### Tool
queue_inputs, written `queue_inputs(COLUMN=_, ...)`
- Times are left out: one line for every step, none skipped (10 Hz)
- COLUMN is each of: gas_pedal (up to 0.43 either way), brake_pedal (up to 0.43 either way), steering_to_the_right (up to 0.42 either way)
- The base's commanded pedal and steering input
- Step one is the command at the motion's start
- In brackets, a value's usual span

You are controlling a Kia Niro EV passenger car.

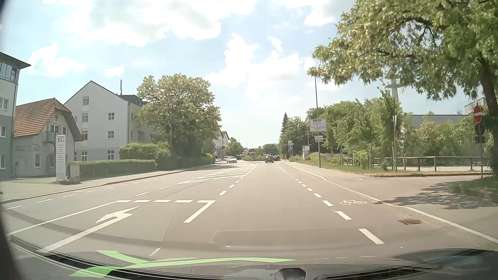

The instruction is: Follow the waypoints while adhering to traffic rules and regulations

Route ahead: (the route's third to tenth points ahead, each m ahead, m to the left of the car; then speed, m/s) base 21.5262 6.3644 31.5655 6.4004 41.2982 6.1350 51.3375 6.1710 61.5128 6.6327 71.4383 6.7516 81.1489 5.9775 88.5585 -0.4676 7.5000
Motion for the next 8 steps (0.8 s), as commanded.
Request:
queue_inputs(gas_pedal=0.130, brake_pedal=0.000, steering_to_the_right=-0.008)
queue_inputs(gas_pedal=0.130, brake_pedal=0.000, steering_to_the_right=-0.008)
queue_inputs(gas_pedal=0.130, brake_pedal=0.000, steering_to_the_right=-0.007)
queue_inputs(gas_pedal=0.130, brake_pedal=0.000, steering_to_the_right=-0.007)
queue_inputs(gas_pedal=0.130, brake_pedal=0.000, steering_to_the_right=-0.007)
queue_inputs(gas_pedal=0.130, brake_pedal=0.000, steering_to_the_right=-0.007)
queue_inputs(gas_pedal=0.130, brake_pedal=0.000, steering_to_the_right=-0.007)
queue_inputs(gas_pedal=0.118, brake_pedal=0.000, steering_to_the_right=-0.006)
